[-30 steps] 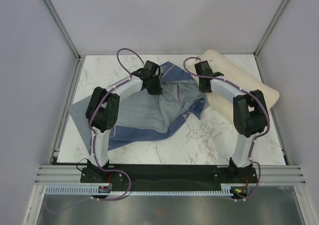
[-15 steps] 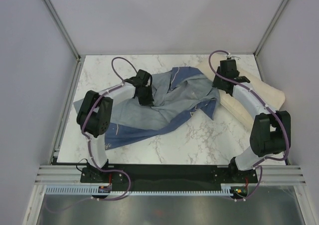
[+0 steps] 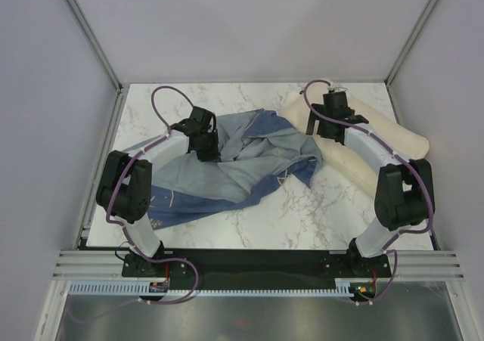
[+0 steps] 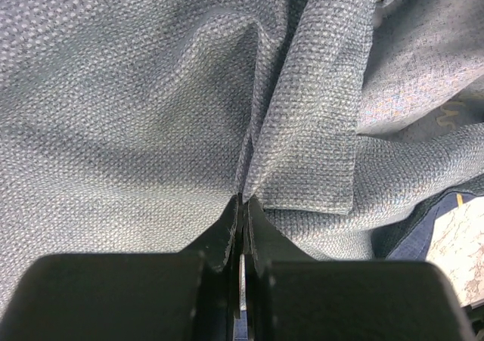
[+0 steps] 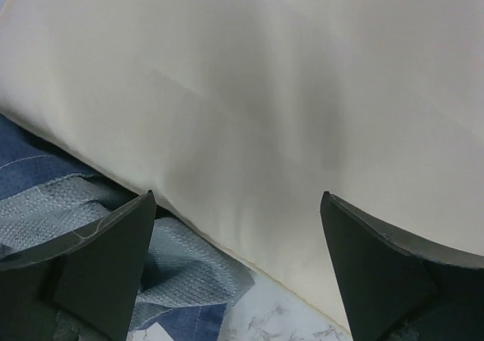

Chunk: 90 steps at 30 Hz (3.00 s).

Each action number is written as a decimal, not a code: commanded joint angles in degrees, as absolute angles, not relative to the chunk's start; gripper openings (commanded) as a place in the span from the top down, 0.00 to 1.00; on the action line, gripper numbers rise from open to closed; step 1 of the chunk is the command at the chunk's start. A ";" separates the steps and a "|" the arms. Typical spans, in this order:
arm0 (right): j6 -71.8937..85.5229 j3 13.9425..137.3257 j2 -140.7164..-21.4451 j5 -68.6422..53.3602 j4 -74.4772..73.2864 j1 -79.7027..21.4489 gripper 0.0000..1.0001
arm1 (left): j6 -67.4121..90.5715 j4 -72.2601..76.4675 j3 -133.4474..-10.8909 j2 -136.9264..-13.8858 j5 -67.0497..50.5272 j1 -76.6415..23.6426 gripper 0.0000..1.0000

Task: Put the pillow into the pillowcase

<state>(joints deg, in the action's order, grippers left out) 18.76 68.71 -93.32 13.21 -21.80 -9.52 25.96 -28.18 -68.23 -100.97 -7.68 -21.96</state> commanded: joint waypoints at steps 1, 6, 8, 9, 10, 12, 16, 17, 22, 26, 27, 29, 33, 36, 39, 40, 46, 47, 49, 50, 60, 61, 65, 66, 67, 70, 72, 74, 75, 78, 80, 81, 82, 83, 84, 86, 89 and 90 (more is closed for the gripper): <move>16.17 71.89 -98.69 17.45 -22.41 -15.37 0.02 | 24.52 -27.95 -67.85 -98.27 -7.48 -21.80 0.98; 18.89 77.78 -108.53 31.52 -26.96 -16.61 0.02 | 26.89 -28.04 -65.67 -93.53 -3.35 -20.22 0.98; 22.58 78.57 -109.42 37.33 -28.64 -15.65 0.02 | 28.12 -27.60 -64.52 -92.03 -3.34 -18.02 0.98; 23.46 78.05 -108.73 37.01 -28.57 -14.86 0.07 | 28.21 -27.16 -63.47 -90.98 -3.69 -17.50 0.98; 24.34 76.22 -107.59 36.48 -27.69 -14.16 0.13 | 28.13 -26.81 -63.11 -90.79 -4.13 -17.06 0.98; 25.40 73.93 -103.20 34.37 -24.54 -12.48 0.53 | 28.04 -26.54 -62.49 -90.70 -4.04 -16.96 0.98; 27.24 71.38 -96.17 35.07 -24.17 -9.33 0.97 | 28.12 -25.40 -61.61 -90.97 -5.18 -17.05 0.98; 27.51 70.93 -92.85 35.24 -23.91 -8.88 0.98 | 28.04 -25.23 -61.61 -90.97 -5.27 -17.05 0.98; 26.63 69.70 -82.11 31.85 -22.59 -7.82 1.00 | 27.60 -24.70 -62.05 -91.67 -7.99 -17.05 0.98; 24.00 70.31 -74.36 19.02 -20.48 -8.00 1.00 | 27.51 -24.43 -62.66 -92.11 -9.93 -17.14 0.98; 23.04 70.49 -73.66 15.42 -19.87 -8.17 1.00 | 27.60 -24.35 -62.84 -92.11 -10.45 -17.23 0.98; 19.70 70.84 -72.69 5.42 -19.51 -10.18 1.00 | 27.60 -24.35 -63.37 -91.76 -11.69 -17.49 0.98; 14.25 68.92 -72.25 1.59 -19.25 -19.06 1.00 | 27.69 -24.35 -65.03 -90.88 -13.18 -18.63 0.98; 13.71 63.39 -70.76 -4.47 -16.97 -21.88 1.00 | 27.69 -24.35 -66.18 -90.88 -13.18 -19.16 0.98; 15.47 56.09 -68.03 -4.83 -15.12 -22.67 1.00 | 27.69 -24.35 -66.53 -90.70 -13.18 -19.25 0.98; 15.99 53.20 -67.68 -4.22 -15.12 -22.59 1.00 | 27.69 -24.35 -66.53 -90.88 -13.18 -19.34 0.98; 17.05 49.13 -73.03 2.62 -22.58 -22.76 0.98 | 27.69 -24.35 -66.88 -91.23 -13.18 -19.51 0.98; 17.49 49.22 -72.86 4.20 -23.89 -22.68 0.94 | 27.69 -24.35 -67.23 -91.06 -13.18 -19.51 0.98; 19.41 49.91 -70.24 10.85 -24.61 -22.76 0.61 | 27.69 -24.35 -67.41 -90.97 -13.18 -19.60 0.98; 19.77 50.44 -69.27 12.38 -24.52 -22.76 0.21 | 27.60 -24.78 -67.59 -90.88 -14.49 -19.60 0.98; 17.05 75.13 -84.79 7.89 -25.04 -28.38 0.02 | 26.72 -28.30 -67.59 -92.28 -11.95 -22.85 0.98; 16.88 78.89 -89.51 9.13 -25.40 -30.48 0.02 | 26.81 -28.30 -67.50 -92.72 -11.69 -23.03 0.98; 16.61 85.60 -101.14 15.90 -27.77 -34.97 0.02 | 26.89 -28.21 -67.41 -93.16 -11.42 -23.12 0.98; 16.70 86.39 -103.42 17.65 -27.95 -35.59 0.02 | 26.81 -28.21 -67.41 -93.08 -11.34 -23.12 0.98; 16.87 87.96 -108.23 20.54 -28.47 -36.55 0.02 | 26.81 -28.21 -67.33 -92.90 -11.51 -23.12 0.98; 18.01 89.73 -116.16 28.61 -31.46 -37.53 0.02 | 26.81 -28.21 -67.24 -91.94 -12.65 -23.12 0.98; 18.80 89.21 -118.03 32.67 -32.87 -37.53 0.05 | 26.81 -28.30 -67.15 -90.80 -13.09 -23.12 0.98; 20.47 87.81 -117.69 36.90 -33.57 -37.09 0.22 | 26.54 -28.56 -67.15 -90.18 -13.45 -23.20 0.98; 20.83 85.71 -116.73 37.17 -33.14 -36.92 0.31 | 26.46 -28.65 -67.06 -89.65 -13.97 -23.29 0.98; 21.71 80.36 -111.46 35.17 -31.29 -36.65 0.75 | 25.84 -29.00 -67.50 -89.65 -15.20 -24.17 0.98; 22.06 77.36 -107.94 32.18 -30.07 -36.82 0.95 | 25.75 -29.09 -68.02 -90.52 -15.64 -26.10 0.98; 22.15 73.78 -106.80 30.17 -29.54 -37.00 1.00 | 26.01 -29.09 -68.20 -91.40 -15.38 -27.67 0.98; 21.97 71.65 -104.44 29.10 -28.92 -37.44 1.00 | 26.10 -29.18 -68.38 -91.75 -15.29 -28.38 0.98; 21.80 69.54 -103.28 28.22 -27.78 -37.44 1.00 | 26.28 -29.18 -68.73 -92.19 -15.29 -29.00 0.98; 21.45 65.35 -101.97 25.95 -27.34 -37.44 1.00 | 26.37 -29.18 -68.82 -92.55 -15.12 -30.48 0.98; 21.45 61.35 -97.84 23.82 -27.07 -37.70 1.00 | 26.54 -29.18 -69.17 -93.16 -14.94 -31.82 0.98; 23.20 54.07 -88.71 22.33 -27.07 -39.63 1.00 | 26.63 -29.18 -68.47 -92.82 -14.24 -34.18 0.98; 23.99 50.92 -82.77 21.98 -27.24 -39.81 1.00 | 26.54 -29.44 -68.21 -92.46 -13.98 -35.15 0.98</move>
<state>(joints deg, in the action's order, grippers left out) 21.34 57.71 -91.13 26.70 -19.88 -38.79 27.03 -28.64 -66.85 -92.97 -13.65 -33.82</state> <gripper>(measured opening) 0.020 0.029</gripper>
